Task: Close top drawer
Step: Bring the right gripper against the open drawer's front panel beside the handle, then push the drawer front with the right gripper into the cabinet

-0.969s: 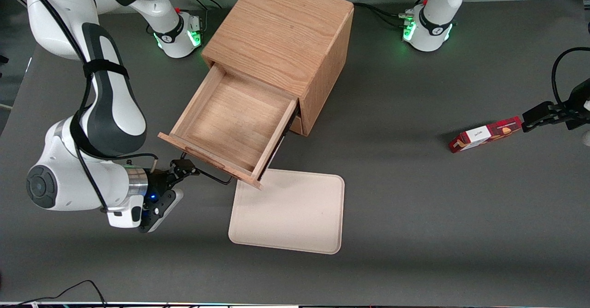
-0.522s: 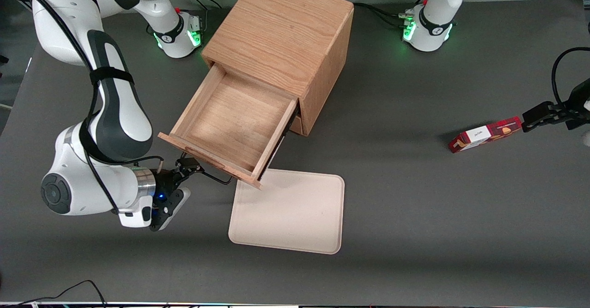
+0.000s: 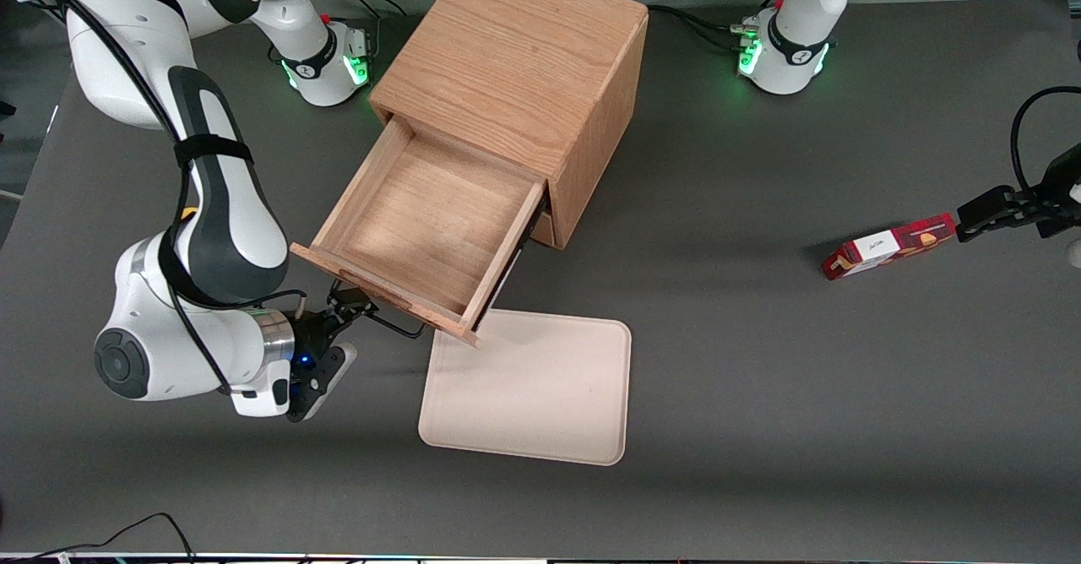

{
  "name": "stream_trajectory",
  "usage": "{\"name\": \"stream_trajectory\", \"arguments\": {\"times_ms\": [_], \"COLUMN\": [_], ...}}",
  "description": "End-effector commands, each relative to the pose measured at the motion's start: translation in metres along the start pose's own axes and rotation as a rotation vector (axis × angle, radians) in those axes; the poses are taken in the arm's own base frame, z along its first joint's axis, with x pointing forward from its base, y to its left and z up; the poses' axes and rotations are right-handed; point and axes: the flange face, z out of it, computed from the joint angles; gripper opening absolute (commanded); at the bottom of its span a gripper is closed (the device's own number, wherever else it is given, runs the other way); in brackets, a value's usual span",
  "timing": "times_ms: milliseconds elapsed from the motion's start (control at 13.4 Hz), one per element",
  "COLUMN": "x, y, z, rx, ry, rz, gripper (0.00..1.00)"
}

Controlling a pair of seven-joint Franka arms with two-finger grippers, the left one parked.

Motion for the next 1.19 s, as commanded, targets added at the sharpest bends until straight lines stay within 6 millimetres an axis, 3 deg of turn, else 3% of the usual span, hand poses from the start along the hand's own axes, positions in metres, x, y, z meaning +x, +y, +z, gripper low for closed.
{"name": "stream_trajectory", "arguments": {"times_ms": [0, 447, 969, 1118], "x": [0.000, 0.002, 0.005, 0.009], "y": [0.000, -0.005, -0.023, -0.036], "z": [0.008, 0.017, 0.027, 0.034], "rx": [0.019, 0.017, 0.028, 0.015], "ry": [-0.005, -0.021, -0.041, -0.052], "rz": [-0.024, -0.024, -0.029, -0.021], "gripper": [1.00, 1.00, 1.00, 1.00]}}
